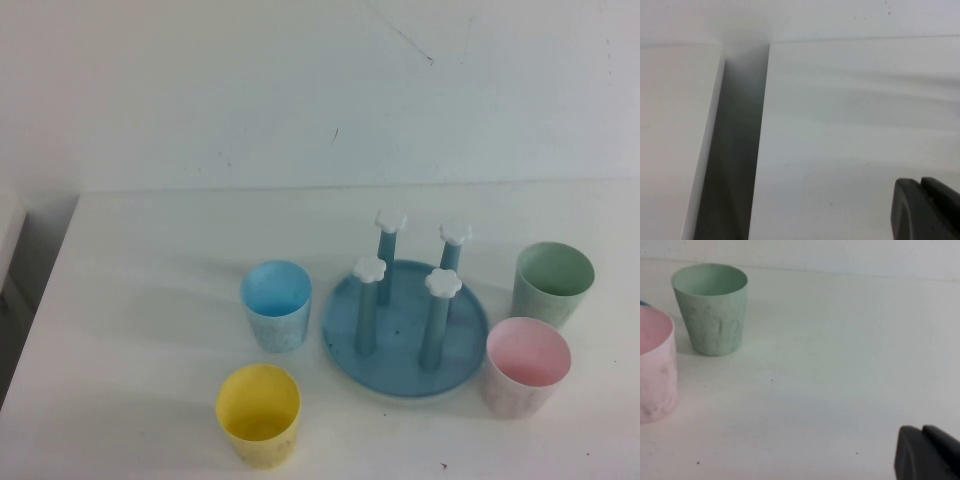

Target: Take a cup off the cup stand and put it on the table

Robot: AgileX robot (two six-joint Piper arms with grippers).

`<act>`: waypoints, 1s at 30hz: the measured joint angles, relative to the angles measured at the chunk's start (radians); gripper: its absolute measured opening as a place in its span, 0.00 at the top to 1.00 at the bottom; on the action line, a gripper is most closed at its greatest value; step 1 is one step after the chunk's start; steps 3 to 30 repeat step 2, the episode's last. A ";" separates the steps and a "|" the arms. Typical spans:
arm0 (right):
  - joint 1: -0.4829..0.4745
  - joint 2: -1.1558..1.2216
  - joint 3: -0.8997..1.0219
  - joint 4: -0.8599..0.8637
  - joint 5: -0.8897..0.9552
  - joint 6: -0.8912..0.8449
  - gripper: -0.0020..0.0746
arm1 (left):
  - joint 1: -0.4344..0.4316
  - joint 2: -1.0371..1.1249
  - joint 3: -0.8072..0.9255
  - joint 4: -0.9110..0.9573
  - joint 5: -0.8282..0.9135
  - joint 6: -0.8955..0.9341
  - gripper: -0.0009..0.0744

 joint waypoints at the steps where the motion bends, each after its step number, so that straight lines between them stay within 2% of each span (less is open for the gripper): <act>1: 0.000 0.000 0.000 0.000 0.000 0.000 0.98 | 0.000 0.000 0.000 0.000 0.000 0.000 0.99; 30: 0.000 0.000 0.000 0.000 0.000 0.000 0.98 | 0.000 0.000 0.000 0.000 0.000 0.000 0.99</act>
